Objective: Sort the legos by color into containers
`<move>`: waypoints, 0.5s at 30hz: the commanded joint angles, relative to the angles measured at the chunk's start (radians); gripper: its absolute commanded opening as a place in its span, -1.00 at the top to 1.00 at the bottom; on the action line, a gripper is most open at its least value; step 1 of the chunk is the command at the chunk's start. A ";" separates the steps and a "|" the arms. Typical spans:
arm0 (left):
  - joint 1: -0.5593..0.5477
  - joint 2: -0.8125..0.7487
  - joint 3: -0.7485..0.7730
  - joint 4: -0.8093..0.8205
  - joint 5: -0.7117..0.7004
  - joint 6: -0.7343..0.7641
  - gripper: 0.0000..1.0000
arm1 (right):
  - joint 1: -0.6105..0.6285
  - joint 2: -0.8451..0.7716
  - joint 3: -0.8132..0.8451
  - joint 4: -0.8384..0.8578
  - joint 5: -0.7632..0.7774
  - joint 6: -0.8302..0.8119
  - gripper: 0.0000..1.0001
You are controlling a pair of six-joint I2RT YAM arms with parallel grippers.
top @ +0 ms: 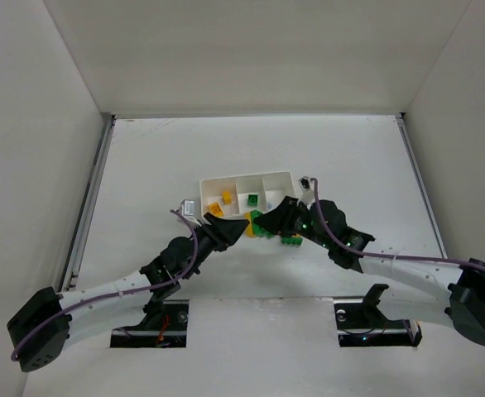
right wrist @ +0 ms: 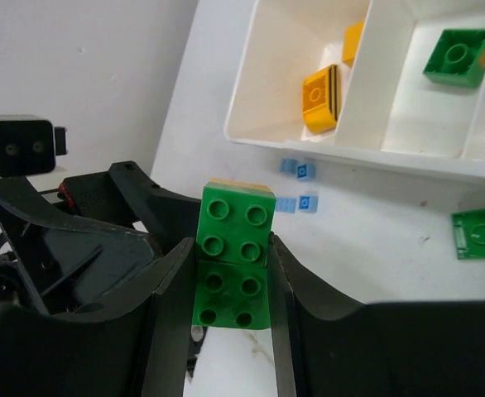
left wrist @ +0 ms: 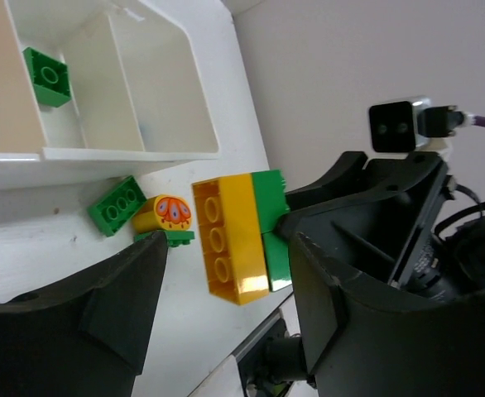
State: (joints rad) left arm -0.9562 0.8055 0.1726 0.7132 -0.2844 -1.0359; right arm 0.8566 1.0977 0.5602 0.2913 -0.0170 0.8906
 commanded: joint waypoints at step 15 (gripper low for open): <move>0.003 0.047 0.014 0.184 -0.022 -0.050 -0.05 | -0.057 0.022 -0.092 0.388 -0.118 0.251 0.40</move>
State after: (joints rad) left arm -0.9581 0.8421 0.1726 0.8238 -0.2916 -1.0748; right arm 0.8051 1.1213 0.4740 0.5426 -0.1062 1.0973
